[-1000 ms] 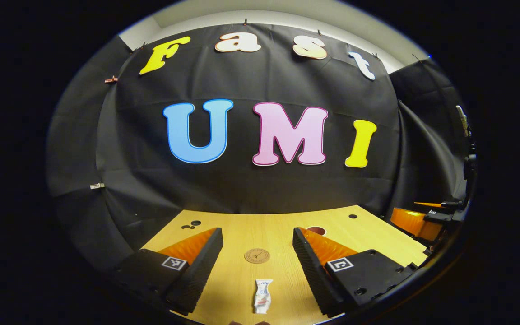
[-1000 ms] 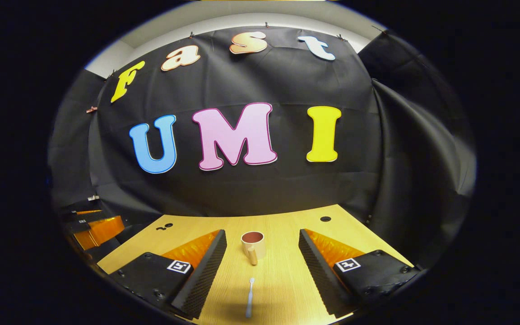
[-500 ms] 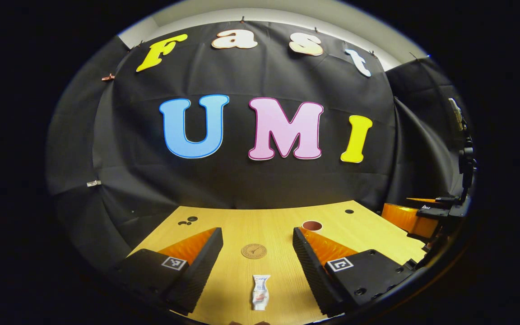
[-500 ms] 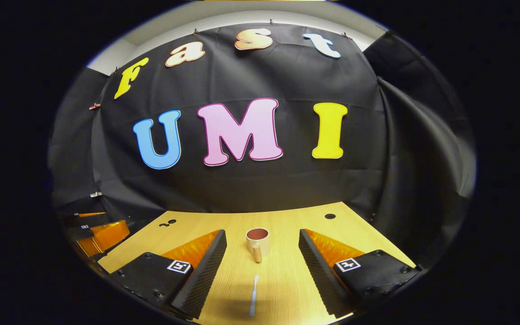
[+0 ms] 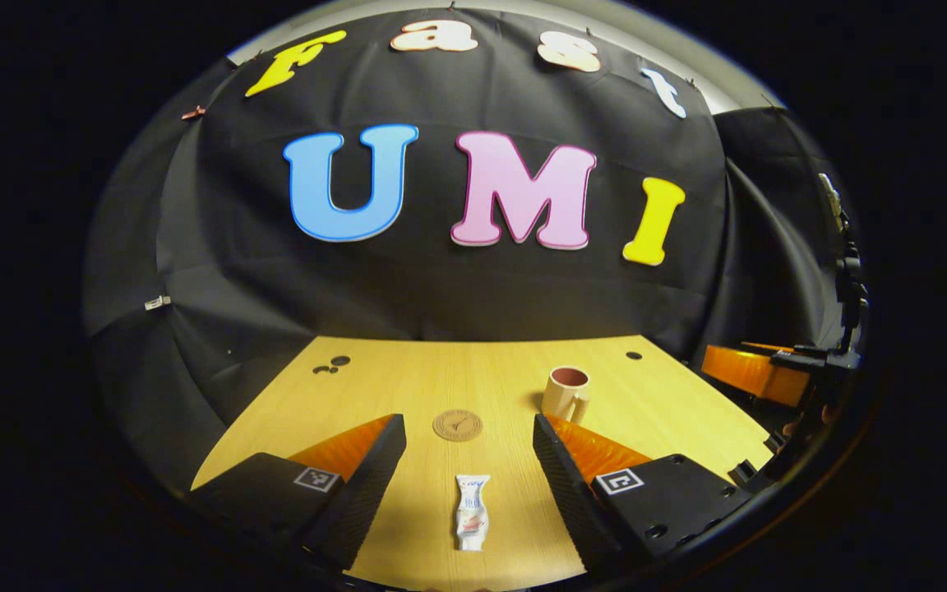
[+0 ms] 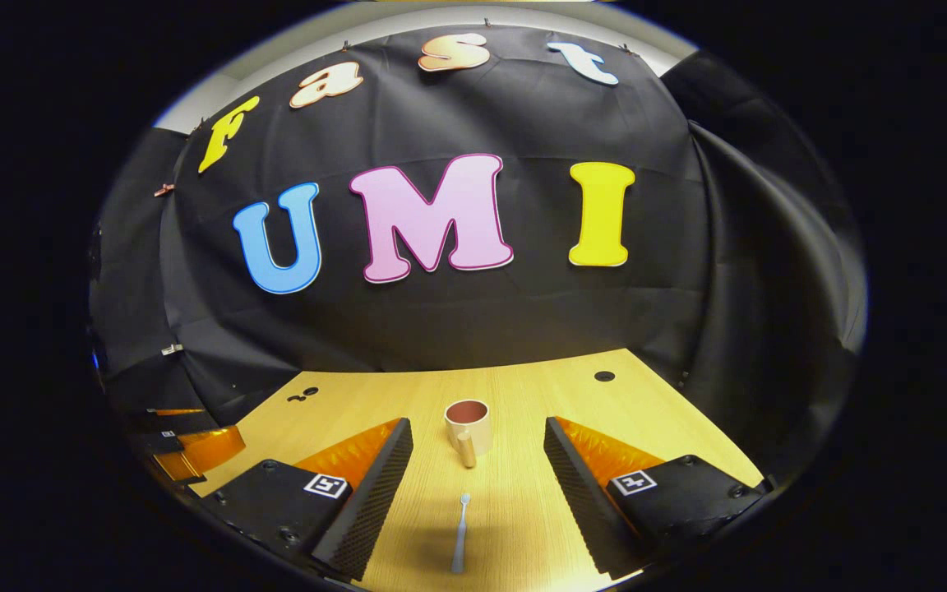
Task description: Put the toothbrush and toothpaste on the desktop into the cup, then pick up the cup and place it on the coaster on the desktop.
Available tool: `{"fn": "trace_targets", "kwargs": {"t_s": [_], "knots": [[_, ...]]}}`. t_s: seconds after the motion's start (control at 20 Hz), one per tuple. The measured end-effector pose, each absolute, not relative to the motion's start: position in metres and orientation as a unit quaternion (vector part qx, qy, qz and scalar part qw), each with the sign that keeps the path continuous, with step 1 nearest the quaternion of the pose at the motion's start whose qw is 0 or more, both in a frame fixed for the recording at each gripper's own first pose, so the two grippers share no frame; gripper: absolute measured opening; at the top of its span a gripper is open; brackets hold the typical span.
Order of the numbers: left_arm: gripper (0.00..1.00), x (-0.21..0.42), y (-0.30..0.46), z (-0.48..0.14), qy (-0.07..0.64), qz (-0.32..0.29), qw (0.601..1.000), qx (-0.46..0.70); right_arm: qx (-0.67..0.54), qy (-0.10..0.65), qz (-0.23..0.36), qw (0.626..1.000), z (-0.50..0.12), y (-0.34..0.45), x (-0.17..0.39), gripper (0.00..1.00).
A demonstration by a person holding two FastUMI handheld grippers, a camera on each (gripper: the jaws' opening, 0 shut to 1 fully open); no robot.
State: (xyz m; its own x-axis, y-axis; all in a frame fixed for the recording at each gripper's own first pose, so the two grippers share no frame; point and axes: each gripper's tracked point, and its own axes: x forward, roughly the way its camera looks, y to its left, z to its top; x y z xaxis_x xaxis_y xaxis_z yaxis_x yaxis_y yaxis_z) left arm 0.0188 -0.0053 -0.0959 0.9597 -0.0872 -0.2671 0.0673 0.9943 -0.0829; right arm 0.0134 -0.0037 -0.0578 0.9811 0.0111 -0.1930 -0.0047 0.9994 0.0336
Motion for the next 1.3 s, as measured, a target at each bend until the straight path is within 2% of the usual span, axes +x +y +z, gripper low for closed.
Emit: {"fn": "trace_targets", "kwargs": {"t_s": [0.5, 0.9, 1.3], "knots": [[0.98, 0.054, -0.013, -0.183, 0.26, -0.026, 0.965, -0.025, 0.018, 0.141, 0.046, 0.989, -0.083, -0.009, 0.043, 0.99], [0.98, 0.073, -0.023, -0.265, 0.366, -0.011, 0.929, -0.047, 0.052, 0.194, 0.066, 0.977, -0.117, -0.024, 0.066, 0.98], [0.93, 0.087, -0.022, -0.319, 0.443, -0.005, 0.895, -0.051, 0.051, 0.233, 0.075, 0.968, -0.147, -0.036, 0.071, 0.98]]}}
